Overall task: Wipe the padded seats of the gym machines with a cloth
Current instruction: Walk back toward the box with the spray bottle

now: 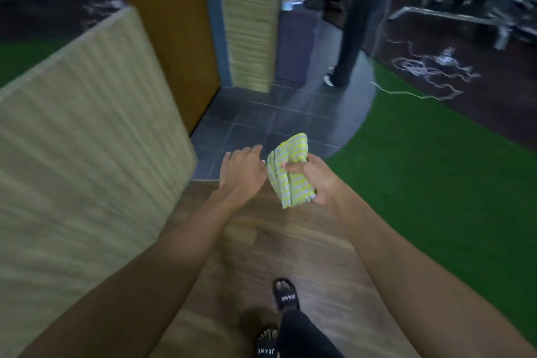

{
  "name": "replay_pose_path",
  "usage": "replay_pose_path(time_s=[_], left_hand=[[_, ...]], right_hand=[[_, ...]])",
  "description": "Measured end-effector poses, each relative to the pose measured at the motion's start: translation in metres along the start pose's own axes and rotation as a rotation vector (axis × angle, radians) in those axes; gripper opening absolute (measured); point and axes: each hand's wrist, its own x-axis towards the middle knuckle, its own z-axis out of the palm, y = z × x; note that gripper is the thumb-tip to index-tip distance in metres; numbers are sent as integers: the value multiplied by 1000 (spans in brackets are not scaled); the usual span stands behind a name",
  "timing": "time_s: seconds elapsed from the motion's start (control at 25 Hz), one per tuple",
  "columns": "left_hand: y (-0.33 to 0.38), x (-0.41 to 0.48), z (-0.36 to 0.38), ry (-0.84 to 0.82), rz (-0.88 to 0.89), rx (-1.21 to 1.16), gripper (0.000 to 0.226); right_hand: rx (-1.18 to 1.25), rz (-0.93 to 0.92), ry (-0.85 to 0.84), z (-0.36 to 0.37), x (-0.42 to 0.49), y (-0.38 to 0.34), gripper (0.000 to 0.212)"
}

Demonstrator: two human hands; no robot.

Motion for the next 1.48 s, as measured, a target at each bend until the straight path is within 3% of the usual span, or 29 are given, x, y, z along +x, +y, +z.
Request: replay_pose_path(time_s=[0.32, 0.52, 0.68, 0.88, 1.12, 1.48], left_hand=[[-188, -65, -49, 158, -659, -78, 45], [-259, -174, -73, 328, -1077, -93, 44], [-295, -303, -69, 480, -1419, -172, 43], [-322, -483, -47, 625, -1733, -190, 42], [-325, -698, -35, 703, -2003, -166, 35], [-337, -938, -18, 818, -2340, -190, 33]], right_hand=[[-298, 151, -561, 224, 77, 17, 23], [-523, 249, -916, 370, 47, 64, 21], [-724, 315, -1228, 468, -36, 133, 19], [-967, 296, -1503, 555, -175, 243, 13], [-1109, 334, -1712, 625, -361, 366, 17], [-1313, 430, -2016, 707, -579, 527, 10]])
